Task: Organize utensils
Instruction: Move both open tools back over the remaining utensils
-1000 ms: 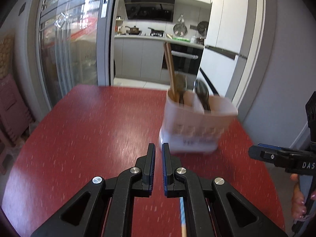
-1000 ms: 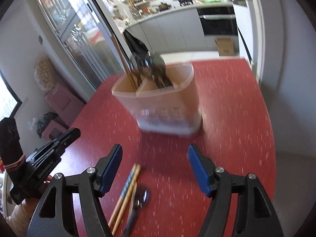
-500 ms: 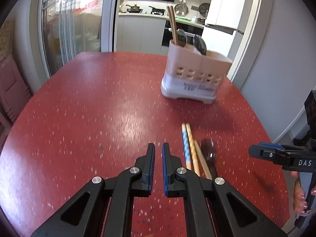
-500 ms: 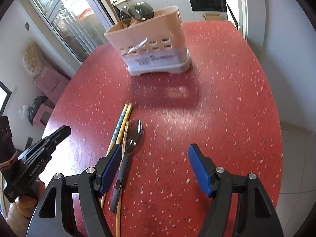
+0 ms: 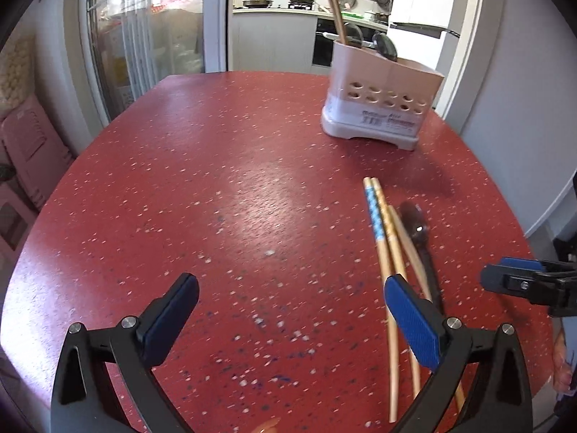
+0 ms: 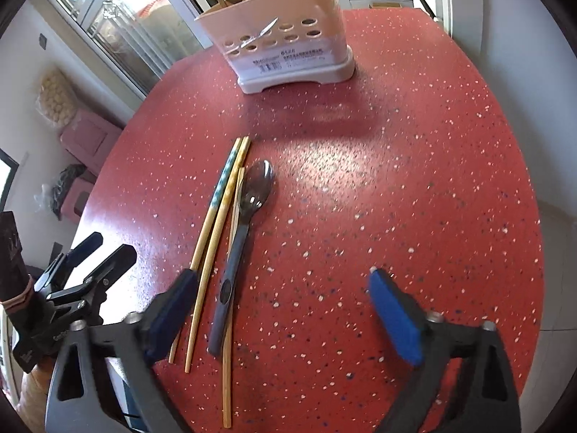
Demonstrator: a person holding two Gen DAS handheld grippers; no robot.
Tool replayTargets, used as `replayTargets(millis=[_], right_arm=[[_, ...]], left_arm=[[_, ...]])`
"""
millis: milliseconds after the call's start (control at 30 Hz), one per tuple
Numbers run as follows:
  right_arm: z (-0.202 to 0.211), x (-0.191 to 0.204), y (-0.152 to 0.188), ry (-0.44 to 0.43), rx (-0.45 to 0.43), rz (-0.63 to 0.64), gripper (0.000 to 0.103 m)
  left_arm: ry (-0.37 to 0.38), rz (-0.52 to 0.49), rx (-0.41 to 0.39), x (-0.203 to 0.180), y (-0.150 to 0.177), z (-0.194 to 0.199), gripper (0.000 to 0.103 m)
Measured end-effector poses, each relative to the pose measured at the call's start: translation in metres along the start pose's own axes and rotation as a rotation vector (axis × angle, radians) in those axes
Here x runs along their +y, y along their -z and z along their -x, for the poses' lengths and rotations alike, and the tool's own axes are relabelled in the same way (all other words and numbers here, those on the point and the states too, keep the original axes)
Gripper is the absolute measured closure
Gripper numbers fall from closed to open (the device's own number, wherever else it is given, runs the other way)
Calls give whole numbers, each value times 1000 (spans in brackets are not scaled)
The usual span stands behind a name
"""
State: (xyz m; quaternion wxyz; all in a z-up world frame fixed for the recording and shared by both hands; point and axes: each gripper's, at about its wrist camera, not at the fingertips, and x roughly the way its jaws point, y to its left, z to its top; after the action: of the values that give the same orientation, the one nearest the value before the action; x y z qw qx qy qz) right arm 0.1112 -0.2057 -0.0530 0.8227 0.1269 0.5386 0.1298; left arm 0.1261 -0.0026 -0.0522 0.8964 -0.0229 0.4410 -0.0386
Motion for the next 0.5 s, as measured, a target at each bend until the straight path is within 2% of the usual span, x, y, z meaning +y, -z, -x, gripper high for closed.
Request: replayTargets(millis=[133,300,433,500], right_arm=[[-3,7,1,-2,20,12,0],[-12,19,1,54,48,43,0],[-20,19,-4,50,69,4,1],[-24,18,-10,28,76,-38,7]], left_arm=[[-19,24,32,7,5,-21,0],[-28,20,68,8,13,-41,0],[2,-3,79,6,21,-42,0],[18,-10,90,3,24,-46,0]])
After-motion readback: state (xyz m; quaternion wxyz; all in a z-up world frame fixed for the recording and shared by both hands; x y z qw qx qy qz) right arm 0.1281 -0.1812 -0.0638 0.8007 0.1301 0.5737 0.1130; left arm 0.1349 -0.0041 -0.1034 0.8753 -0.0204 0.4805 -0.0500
